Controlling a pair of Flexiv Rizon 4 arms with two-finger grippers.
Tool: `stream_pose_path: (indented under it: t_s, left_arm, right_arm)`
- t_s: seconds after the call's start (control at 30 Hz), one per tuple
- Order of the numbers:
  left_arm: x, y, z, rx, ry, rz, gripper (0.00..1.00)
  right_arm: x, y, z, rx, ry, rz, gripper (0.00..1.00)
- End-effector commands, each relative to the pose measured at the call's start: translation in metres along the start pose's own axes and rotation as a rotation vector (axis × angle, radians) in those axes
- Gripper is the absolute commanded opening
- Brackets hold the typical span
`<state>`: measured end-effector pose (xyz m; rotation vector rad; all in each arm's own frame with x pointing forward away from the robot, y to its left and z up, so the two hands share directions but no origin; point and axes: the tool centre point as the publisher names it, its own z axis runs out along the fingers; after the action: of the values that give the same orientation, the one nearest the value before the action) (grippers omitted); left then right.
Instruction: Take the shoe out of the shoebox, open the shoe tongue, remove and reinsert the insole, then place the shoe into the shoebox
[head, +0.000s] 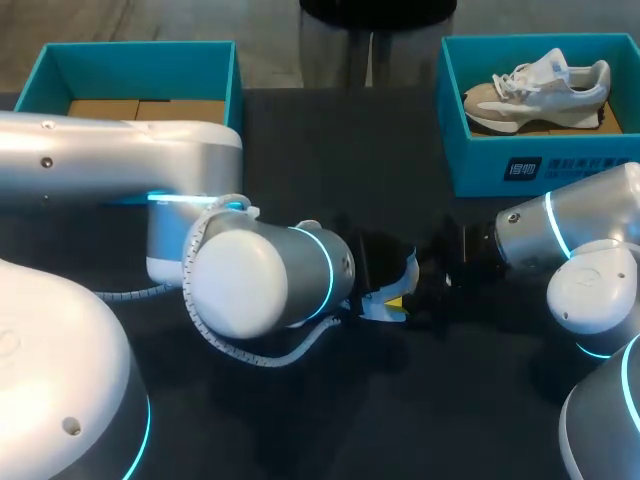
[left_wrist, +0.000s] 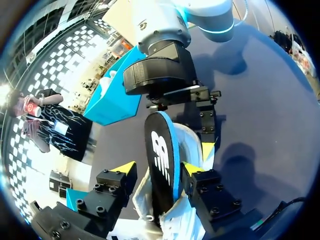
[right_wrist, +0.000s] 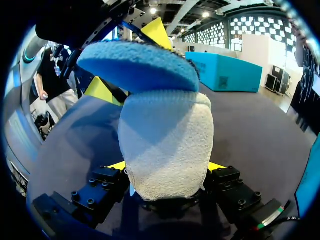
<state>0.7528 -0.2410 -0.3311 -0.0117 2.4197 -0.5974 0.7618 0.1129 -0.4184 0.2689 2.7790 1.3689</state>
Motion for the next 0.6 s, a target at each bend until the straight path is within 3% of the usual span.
stream_pose_path:
  t_s: [0.03, 0.17, 0.33, 0.6]
  left_arm:
    - [0.004, -0.001, 0.005, -0.004, -0.021, -0.002, 0.53]
    - [0.005, 0.0, 0.008, -0.007, -0.044, -0.001, 0.57]
    - [0.005, 0.001, 0.011, 0.004, -0.049, -0.026, 0.5]
    - [0.002, 0.002, 0.015, 0.013, -0.052, -0.038, 0.48]
  right_arm:
    - [-0.002, -0.003, 0.001, 0.002, -0.001, 0.0, 0.0]
    - [-0.002, -0.003, 0.001, 0.002, -0.001, 0.0, 0.0]
    - [-0.002, -0.003, 0.001, 0.002, -0.001, 0.0, 0.0]
    - [-0.002, -0.003, 0.001, 0.002, -0.001, 0.0, 0.0]
